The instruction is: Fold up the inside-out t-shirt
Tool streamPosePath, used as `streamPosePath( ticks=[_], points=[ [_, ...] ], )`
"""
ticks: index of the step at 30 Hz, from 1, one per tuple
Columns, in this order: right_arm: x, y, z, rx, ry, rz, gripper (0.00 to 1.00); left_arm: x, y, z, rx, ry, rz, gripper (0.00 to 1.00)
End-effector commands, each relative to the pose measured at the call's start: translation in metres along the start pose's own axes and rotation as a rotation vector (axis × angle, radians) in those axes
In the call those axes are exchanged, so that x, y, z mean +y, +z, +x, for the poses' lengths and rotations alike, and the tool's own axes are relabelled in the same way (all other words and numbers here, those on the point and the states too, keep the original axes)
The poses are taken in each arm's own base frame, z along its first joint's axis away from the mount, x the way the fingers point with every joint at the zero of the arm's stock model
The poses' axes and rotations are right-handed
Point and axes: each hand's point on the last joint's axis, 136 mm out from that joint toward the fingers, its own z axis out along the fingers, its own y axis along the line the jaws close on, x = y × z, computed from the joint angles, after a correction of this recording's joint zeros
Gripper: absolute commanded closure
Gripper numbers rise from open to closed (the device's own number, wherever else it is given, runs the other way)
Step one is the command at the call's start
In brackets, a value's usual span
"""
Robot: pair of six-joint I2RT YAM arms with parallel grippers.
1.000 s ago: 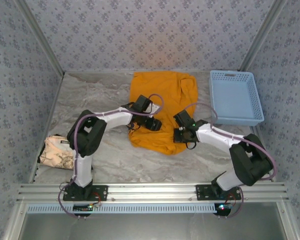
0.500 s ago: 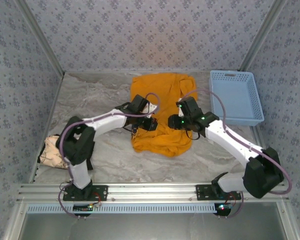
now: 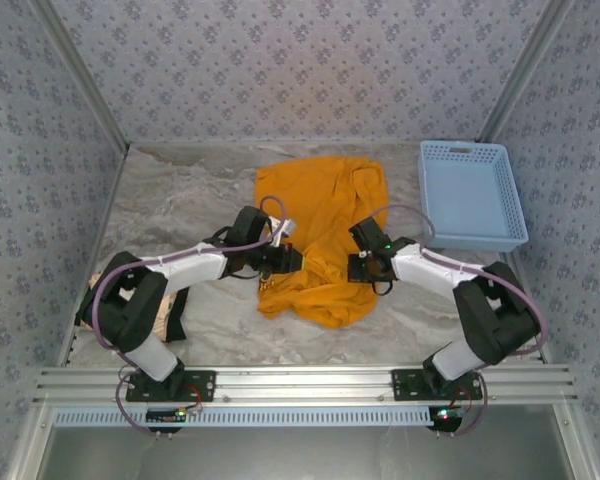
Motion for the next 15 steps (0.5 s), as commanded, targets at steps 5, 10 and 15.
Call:
streamPosePath(
  ticks=[5, 10, 15],
  points=[
    [0.071, -0.081, -0.010, -0.151, -0.214, -0.219, 0.63, -0.007, -0.003, -0.004, 0.016, -0.153, 0.079, 1.00],
    [0.121, -0.057, 0.003, -0.200, -0.244, -0.305, 0.62, -0.012, -0.001, -0.005, 0.024, -0.186, 0.101, 1.00],
    [0.105, 0.003, -0.003, -0.195, -0.175, -0.095, 0.57, -0.013, -0.002, -0.001, 0.070, -0.239, 0.089, 1.00]
  ],
)
